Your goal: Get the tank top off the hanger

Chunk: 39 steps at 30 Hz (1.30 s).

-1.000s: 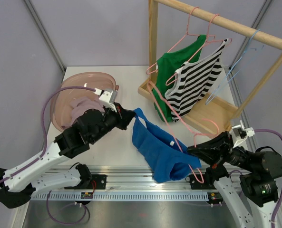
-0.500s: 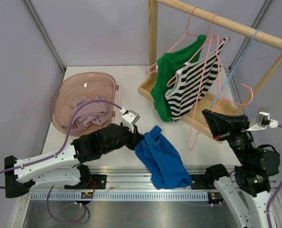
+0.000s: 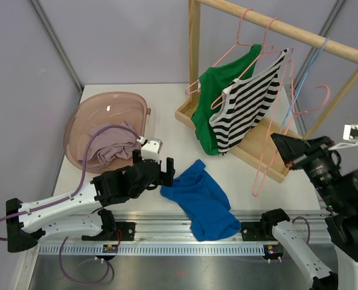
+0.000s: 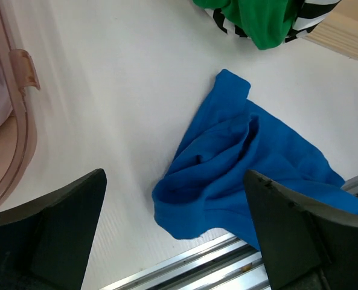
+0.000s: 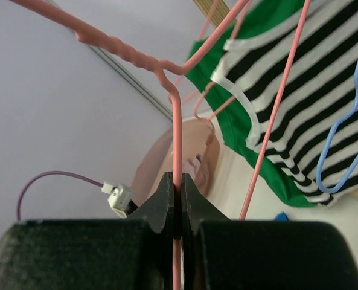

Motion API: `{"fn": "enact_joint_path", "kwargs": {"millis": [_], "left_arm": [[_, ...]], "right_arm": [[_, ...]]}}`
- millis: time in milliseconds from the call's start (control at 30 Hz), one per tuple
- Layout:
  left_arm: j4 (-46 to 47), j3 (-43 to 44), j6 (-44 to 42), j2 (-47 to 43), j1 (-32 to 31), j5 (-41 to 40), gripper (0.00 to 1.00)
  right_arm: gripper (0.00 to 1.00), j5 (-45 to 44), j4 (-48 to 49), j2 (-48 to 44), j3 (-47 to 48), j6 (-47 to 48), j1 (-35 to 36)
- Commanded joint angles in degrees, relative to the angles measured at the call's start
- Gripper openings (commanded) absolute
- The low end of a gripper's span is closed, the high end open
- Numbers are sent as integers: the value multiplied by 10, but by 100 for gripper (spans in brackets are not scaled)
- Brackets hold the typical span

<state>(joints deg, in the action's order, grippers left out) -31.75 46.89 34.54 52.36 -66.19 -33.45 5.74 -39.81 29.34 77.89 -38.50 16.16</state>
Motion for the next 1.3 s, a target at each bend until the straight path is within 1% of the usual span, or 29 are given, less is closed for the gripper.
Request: {"fn": "enact_joint_path", "kwargs": {"millis": [0,133,367,433,467,500,633,767,867,933,1033,1100,1133,1267], "left_arm": [[-19,29,4,-9,2,-39,99],[-34,29,1,-20,2,-35,99],[-35,15,-12,-39,1,-20,99],[-39,16,-11,-39,1,-21,99],[-40,15,-11,-39,1,-21,99],[-41,14,-10,-39,1,-21,99],[-40,8,-13,-45,1,-14,99],[-36,2,-16,-51,1,-7,99],[-30,-3,-18,-52,1,-1,99],[-28,-4,-18,-52,0,8,99],[-25,-3,-20,-52,1,15,99],[-28,-4,-21,-55,0,16,99],[-29,-5,-22,-56,1,16,99],[-31,-8,-24,-67,1,11,99]], "right_arm": [[0,12,-10,47,-9,-19,3],[0,-43,10,92,11,-20,3],[0,-45,54,224,84,-17,3],[0,-54,55,247,101,-18,3],[0,-74,57,265,109,-17,3],[0,-93,55,274,125,-16,3],[0,-123,57,305,164,-7,3],[0,-154,23,346,241,21,3],[0,-167,12,366,270,30,-2],[0,-151,13,374,279,37,-10],[0,-116,-19,405,315,35,-47],[0,-66,-15,405,304,17,-68],[0,-60,-10,400,296,13,-68],[0,-76,13,363,233,0,-68]]}}
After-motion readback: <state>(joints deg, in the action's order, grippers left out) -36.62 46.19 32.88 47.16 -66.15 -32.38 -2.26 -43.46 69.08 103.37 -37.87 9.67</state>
